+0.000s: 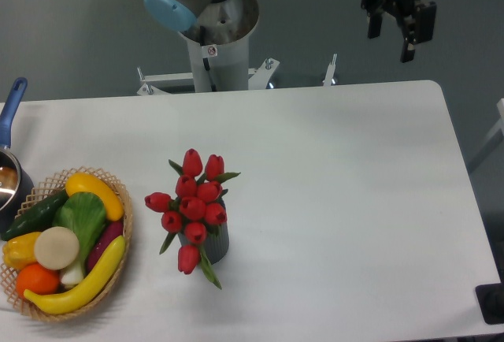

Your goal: Pick up the flowers from the vase

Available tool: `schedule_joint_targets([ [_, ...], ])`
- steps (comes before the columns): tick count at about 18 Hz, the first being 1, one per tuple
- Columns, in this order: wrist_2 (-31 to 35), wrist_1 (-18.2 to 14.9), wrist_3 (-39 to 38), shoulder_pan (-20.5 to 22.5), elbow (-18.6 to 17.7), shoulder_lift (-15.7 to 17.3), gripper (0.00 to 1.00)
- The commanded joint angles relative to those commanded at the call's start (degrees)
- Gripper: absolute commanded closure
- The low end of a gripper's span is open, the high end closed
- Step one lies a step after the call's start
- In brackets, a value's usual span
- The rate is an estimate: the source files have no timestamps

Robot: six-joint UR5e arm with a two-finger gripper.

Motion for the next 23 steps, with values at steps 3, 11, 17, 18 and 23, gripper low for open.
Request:
schedule_joint_targets([
  [3,-0.18,0.09,-2.02,-0.09,-0.09,0.17,0.00],
  [11,-8.69,0.09,-17.20,-0.53,-2.72,1.05,0.00],
  [17,-10.02,3.94,-33.02,-9.04,-3.16,-2.10,0.00],
  [18,-10.37,5.17,-35.40,-10.53,-3.34,-2.81,0.00],
  [23,-13.00,7.82,-40.43,-15.03,-6.14,-4.75,0.00],
])
